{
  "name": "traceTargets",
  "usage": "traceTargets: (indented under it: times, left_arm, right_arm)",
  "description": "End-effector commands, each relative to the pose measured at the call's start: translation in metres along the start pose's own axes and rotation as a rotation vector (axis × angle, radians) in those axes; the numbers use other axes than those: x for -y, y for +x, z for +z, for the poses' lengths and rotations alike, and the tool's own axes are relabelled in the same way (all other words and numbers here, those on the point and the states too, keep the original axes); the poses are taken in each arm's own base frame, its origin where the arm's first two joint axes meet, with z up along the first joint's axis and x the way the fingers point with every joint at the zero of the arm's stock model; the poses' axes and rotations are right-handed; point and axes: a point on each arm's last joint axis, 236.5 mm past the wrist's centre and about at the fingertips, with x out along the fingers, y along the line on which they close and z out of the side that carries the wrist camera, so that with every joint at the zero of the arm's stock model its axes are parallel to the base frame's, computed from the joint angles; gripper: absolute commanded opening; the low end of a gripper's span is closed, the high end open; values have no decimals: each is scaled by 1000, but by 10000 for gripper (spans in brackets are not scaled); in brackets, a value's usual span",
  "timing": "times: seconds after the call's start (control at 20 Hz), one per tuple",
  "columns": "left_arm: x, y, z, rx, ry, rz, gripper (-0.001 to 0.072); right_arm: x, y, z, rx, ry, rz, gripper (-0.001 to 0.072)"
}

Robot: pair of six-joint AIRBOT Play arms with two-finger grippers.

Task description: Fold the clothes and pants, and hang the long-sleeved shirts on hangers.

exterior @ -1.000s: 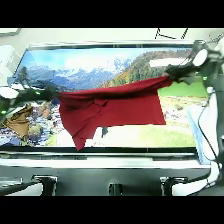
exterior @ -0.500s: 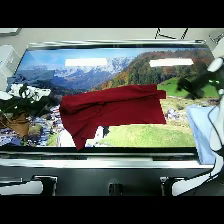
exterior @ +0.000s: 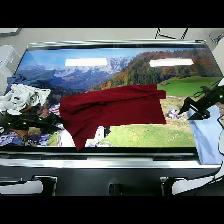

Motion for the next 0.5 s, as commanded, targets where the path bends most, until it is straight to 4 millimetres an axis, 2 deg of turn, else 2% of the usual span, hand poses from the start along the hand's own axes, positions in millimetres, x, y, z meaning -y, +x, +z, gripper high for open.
traceTargets:
  times: [0.0, 0.05, 0.1, 0.2, 0.25, 0.3, 0.45]
  left_arm:
    - [7, 14, 4, 32, 8, -22, 487]
    - [7, 17, 7, 44, 3, -15, 435]
    - [5, 18, 12, 66, -14, -4, 347]
    - [4, 17, 21, 100, -35, 3, 114]
    - [5, 17, 22, 102, -32, 3, 45]
    - [5, 15, 22, 104, -31, 2, 27]
    - [9, 13, 20, 103, -9, -2, 26]
  right_arm:
    - [-3, 2, -4, -13, -10, 22, 578]
    - [-3, 2, -4, -12, -10, 22, 578]
    - [-3, 2, -4, -13, -10, 22, 577]
    - [-2, 5, -4, -13, -4, 23, 577]
    - [0, 13, -6, -22, -3, 9, 582]
    - [4, 23, -8, -33, -3, -10, 627]
    - [-7, 61, -7, -25, 2, 40, 640]
